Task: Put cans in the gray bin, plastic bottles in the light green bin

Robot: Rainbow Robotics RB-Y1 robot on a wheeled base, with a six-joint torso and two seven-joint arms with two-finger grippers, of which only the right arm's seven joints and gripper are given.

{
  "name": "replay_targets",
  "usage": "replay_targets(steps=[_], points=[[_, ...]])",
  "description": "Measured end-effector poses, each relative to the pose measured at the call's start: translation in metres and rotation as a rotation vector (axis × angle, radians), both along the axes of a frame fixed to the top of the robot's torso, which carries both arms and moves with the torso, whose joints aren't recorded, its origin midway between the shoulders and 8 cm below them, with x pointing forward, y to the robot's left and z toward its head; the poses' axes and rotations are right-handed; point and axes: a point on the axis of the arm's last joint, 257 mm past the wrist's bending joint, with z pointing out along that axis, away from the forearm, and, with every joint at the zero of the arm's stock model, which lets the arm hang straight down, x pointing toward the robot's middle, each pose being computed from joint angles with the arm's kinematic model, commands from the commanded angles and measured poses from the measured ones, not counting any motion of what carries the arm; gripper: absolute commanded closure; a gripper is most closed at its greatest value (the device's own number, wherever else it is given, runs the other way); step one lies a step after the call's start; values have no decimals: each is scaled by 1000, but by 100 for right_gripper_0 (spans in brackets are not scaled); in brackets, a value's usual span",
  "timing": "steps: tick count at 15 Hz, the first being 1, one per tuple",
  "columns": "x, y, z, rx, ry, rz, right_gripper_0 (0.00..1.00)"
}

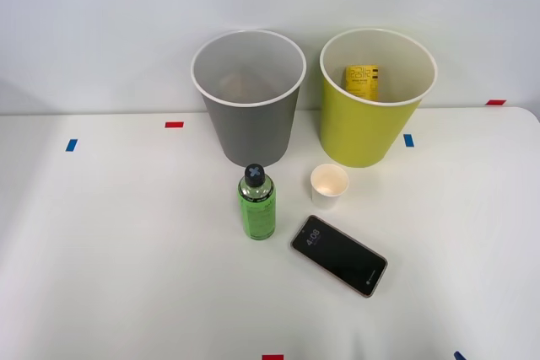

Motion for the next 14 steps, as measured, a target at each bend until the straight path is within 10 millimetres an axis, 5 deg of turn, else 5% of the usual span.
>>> replay_targets(steps=[14], points=[[0,0,0,0,0,0,0]])
